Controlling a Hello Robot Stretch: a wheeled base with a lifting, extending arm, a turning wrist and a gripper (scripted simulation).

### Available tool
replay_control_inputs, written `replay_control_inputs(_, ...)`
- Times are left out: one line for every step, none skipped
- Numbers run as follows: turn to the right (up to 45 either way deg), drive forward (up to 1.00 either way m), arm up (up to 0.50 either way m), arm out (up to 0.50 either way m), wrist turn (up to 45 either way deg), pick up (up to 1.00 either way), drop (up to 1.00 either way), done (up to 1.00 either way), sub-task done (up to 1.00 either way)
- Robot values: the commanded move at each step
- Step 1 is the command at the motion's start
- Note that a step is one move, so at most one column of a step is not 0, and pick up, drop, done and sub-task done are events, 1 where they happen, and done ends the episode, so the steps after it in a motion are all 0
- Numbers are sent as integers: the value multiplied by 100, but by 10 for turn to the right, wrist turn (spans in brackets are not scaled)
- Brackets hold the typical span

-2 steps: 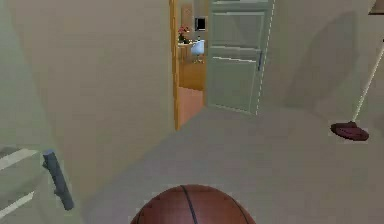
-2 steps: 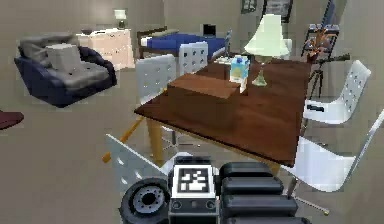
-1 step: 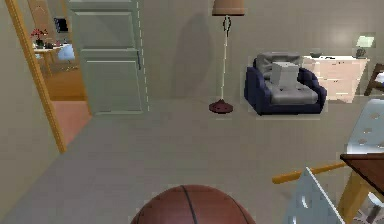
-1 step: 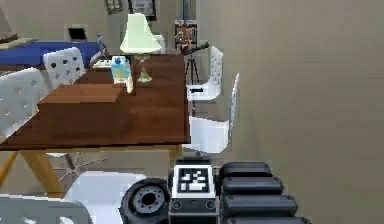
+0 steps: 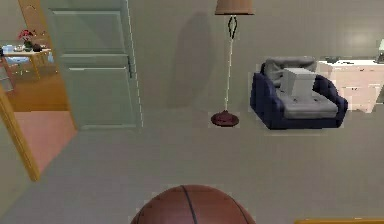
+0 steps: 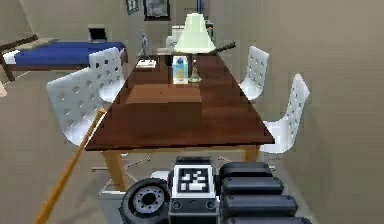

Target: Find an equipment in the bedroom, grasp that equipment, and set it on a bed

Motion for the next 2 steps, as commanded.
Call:
replay_control_inputs(150, 0, 0, 0, 0, 0, 0, 0, 0)
replay_control_inputs(0, 100, 0, 0, 0, 0, 0, 0, 0)
